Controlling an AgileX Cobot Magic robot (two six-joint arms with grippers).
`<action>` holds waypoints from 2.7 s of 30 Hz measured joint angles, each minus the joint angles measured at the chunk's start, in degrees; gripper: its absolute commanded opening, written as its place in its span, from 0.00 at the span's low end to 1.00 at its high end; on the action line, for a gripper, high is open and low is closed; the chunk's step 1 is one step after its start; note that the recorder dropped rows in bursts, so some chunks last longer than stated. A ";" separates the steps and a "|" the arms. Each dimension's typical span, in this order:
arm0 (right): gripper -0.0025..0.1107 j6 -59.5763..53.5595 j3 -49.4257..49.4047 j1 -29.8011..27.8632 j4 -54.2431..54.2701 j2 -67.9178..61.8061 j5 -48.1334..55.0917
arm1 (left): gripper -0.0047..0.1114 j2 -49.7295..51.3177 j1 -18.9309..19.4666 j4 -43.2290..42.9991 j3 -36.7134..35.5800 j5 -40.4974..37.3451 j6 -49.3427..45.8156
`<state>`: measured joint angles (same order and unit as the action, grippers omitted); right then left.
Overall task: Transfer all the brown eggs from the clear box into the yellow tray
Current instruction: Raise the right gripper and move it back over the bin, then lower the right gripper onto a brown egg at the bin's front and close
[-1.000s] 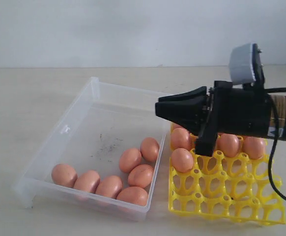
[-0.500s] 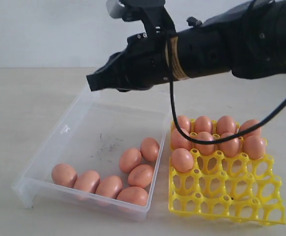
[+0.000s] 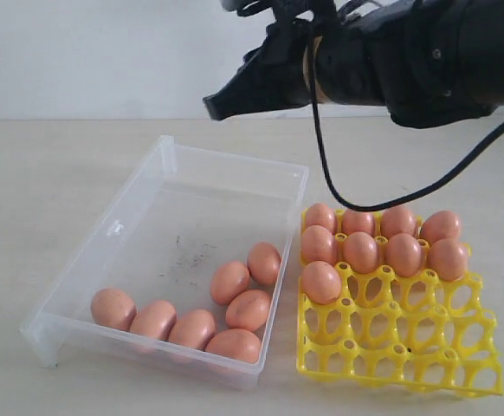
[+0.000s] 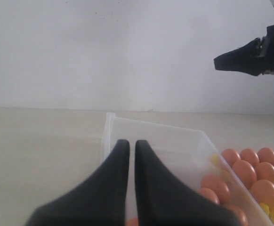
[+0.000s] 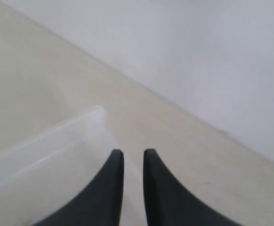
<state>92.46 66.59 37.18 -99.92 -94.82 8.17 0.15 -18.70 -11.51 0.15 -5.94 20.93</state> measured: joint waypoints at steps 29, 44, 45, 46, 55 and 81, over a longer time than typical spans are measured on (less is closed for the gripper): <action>0.34 -90.77 23.30 0.00 102.17 -14.38 43.56 | 0.08 0.00 0.00 0.00 0.00 0.00 0.00; 0.49 -87.83 28.14 0.00 106.43 -28.03 49.52 | 0.08 0.00 0.00 0.00 0.00 0.00 0.00; 0.49 -87.83 28.14 0.00 106.43 -28.03 49.52 | 0.08 0.00 0.00 0.00 0.00 0.00 0.00; 0.49 -87.83 28.14 0.00 106.31 -28.03 49.52 | 0.08 0.00 0.00 0.00 0.00 0.00 0.00; 0.49 -86.86 28.27 0.00 103.85 -28.66 49.52 | 0.08 0.00 0.00 0.00 0.00 0.00 0.00; 0.21 -89.49 28.27 4.59 96.64 -32.00 50.84 | 0.08 0.00 0.00 0.00 0.00 0.00 0.00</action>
<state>2.96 94.86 41.77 -3.28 -126.82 59.00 0.15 -18.70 -11.51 0.15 -5.94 20.93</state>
